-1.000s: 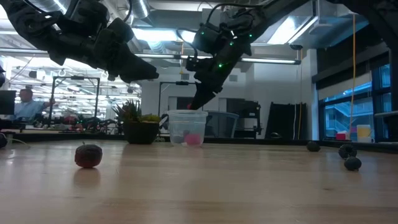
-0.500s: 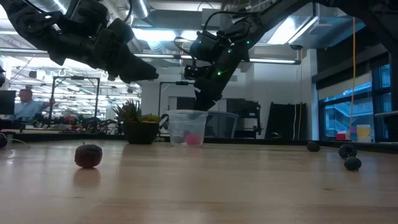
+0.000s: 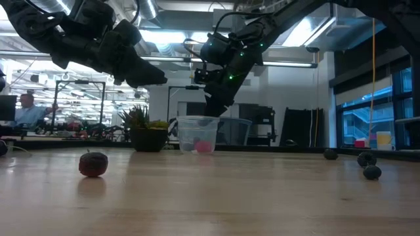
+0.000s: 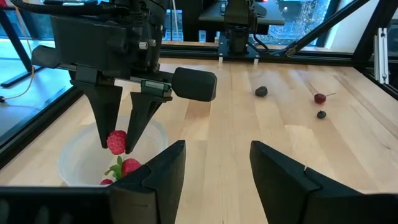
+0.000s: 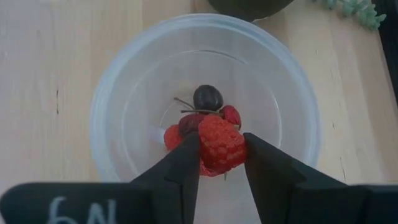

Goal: Pick and placing Produce into tupperware
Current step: Put the red raspberry into the transparent container, then put the blackberry into the transparent container

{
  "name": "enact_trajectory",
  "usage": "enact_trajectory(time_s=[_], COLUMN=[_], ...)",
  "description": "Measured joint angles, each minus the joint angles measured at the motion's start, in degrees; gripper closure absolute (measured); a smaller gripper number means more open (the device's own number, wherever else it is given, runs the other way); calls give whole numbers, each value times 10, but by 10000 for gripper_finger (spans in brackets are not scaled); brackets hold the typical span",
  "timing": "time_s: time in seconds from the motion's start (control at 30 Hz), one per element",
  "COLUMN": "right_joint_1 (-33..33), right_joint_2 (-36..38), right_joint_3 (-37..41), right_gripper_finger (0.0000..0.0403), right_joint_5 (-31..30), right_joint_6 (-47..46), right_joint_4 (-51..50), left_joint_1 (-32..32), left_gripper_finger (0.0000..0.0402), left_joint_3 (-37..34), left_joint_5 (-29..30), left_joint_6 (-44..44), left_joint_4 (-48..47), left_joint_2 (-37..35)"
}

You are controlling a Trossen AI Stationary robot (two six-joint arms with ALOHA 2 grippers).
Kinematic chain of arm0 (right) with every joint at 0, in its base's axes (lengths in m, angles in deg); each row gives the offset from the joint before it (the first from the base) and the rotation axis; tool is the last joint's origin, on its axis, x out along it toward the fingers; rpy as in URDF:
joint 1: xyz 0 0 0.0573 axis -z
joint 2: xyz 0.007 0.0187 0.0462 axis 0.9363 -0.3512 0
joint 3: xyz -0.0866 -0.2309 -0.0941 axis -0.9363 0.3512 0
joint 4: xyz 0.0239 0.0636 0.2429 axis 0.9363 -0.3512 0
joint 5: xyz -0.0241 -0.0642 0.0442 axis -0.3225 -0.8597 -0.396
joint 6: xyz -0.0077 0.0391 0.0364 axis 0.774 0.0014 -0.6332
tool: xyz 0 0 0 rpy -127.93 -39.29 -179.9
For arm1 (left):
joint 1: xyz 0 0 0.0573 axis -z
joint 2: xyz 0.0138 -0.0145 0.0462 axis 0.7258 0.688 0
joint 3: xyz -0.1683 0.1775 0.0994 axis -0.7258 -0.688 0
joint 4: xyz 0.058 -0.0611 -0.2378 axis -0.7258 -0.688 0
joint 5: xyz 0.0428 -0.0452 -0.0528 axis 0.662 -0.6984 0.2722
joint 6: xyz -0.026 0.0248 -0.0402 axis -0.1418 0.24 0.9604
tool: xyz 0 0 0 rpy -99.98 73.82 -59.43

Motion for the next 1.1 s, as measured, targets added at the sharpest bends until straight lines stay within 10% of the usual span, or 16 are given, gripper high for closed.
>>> enact_trajectory(time_s=[0.57, 1.1], right_joint_1=[-1, -6], right_joint_2=[9, 247], right_joint_3=[-14, 93], right_gripper_finger=[198, 187], right_joint_5=[14, -3], right_joint_6=[0, -119], right_joint_4=[-29, -207], left_joint_1=[0, 1], left_gripper_finger=[228, 228], left_joint_3=[0, 0], left_joint_5=[0, -3], left_joint_6=[0, 4], left_joint_4=[0, -22], left_joint_2=[0, 0])
